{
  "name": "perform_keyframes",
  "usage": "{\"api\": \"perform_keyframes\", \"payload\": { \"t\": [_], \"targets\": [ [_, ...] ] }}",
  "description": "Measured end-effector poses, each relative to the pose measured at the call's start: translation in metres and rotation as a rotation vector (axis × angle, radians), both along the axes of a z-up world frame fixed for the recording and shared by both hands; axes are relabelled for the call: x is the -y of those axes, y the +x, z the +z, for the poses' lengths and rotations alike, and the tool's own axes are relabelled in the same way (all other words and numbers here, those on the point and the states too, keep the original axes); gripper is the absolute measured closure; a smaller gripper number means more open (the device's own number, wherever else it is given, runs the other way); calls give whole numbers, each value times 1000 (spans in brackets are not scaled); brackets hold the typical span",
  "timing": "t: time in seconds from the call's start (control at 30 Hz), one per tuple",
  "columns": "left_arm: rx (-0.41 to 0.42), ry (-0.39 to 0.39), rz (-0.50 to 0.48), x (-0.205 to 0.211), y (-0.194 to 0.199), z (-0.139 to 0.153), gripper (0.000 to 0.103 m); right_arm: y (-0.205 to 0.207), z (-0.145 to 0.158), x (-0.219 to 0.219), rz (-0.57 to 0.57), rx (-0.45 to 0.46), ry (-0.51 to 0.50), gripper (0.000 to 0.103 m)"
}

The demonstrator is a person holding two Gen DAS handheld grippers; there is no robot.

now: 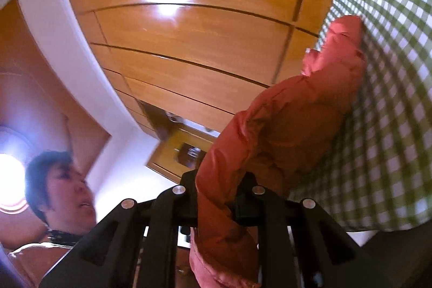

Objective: Fold small clothes

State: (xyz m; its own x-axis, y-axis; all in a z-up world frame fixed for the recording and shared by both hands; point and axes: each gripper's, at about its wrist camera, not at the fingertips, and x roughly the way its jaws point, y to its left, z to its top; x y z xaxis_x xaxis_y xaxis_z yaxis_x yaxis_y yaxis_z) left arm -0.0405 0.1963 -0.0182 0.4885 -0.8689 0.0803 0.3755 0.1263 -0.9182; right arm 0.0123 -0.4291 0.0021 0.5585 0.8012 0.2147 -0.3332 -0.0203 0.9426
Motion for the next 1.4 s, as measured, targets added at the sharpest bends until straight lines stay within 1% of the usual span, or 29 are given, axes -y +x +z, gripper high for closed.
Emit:
{"api": "perform_keyframes", "payload": {
  "t": [0.1,0.17,0.23,0.3,0.33,0.43,0.53,0.57,0.63,0.67,0.73,0.77,0.8,0.83,0.87,0.9,0.93,0.97,1.0,1.03,1.07,1.1,1.13,1.17,1.2,1.23,1.3,1.37,1.4],
  "targets": [
    [-29,-39,20,-8,20,-5,87,21,-5,4,-29,-20,36,89],
    [-54,-61,53,-12,40,-9,87,37,-8,9,-53,-37,59,89],
    [-60,-64,76,-12,56,-9,87,58,-8,10,-74,-47,59,89],
    [-61,-54,87,-14,81,-9,87,77,-7,9,-81,-64,54,89],
    [-62,-46,92,-15,87,-9,87,93,-5,7,-93,-78,31,89],
    [-81,-3,117,-15,119,-9,87,125,-11,5,-124,-139,9,89],
    [-139,40,165,-16,158,-18,87,159,-27,4,-165,-214,-13,86],
    [-151,51,178,-18,166,-21,87,168,-32,4,-182,-239,-21,84],
    [-197,109,228,-22,191,-32,83,180,-45,6,-219,-292,-24,76],
    [-229,146,241,-22,202,-38,79,186,-50,5,-229,-308,-25,74],
    [-279,194,251,-21,217,-49,78,196,-60,4,-255,-329,-34,66],
    [-297,206,259,-20,223,-53,77,199,-62,3,-265,-330,-49,64],
    [-301,213,266,-18,227,-58,72,201,-62,2,-272,-330,-79,60],
    [-290,198,270,-17,228,-60,66,203,-60,2,-275,-328,-106,58],
    [-268,161,271,-18,227,-60,50,202,-57,1,-275,-317,-137,57],
    [-242,120,267,-19,225,-58,30,201,-54,1,-277,-303,-158,50],
    [-214,74,266,-22,222,-57,22,197,-47,3,-295,-277,-194,40],
    [-180,18,278,-26,219,-55,13,193,-42,4,-319,-261,-219,33],
    [-167,-7,296,-27,217,-54,12,185,-32,7,-370,-235,-261,22],
    [-162,-18,314,-29,216,-52,12,184,-28,5,-413,-228,-291,14],
    [-167,-7,328,-30,215,-50,12,175,-19,7,-472,-222,-344,12],
    [-182,47,342,-28,213,-47,12,168,-6,6,-510,-206,-431,12],
    [-183,106,356,-25,211,-43,12,165,4,1,-511,-186,-508,12],
    [-168,175,376,-22,207,-37,12,162,13,-6,-509,-165,-572,13],
    [-128,266,415,-16,202,-28,12,160,24,-17,-501,-133,-658,14],
    [-95,329,438,-11,195,-23,12,162,34,-35,-474,-90,-768,14],
    [-27,470,485,5,186,-12,12,176,47,-85,-401,-12,-1048,16],
    [6,582,503,19,182,-5,11,188,47,-125,-312,36,-1263,19],
    [4,615,489,23,183,-6,11,197,42,-144,-270,59,-1356,21]
  ]
}}
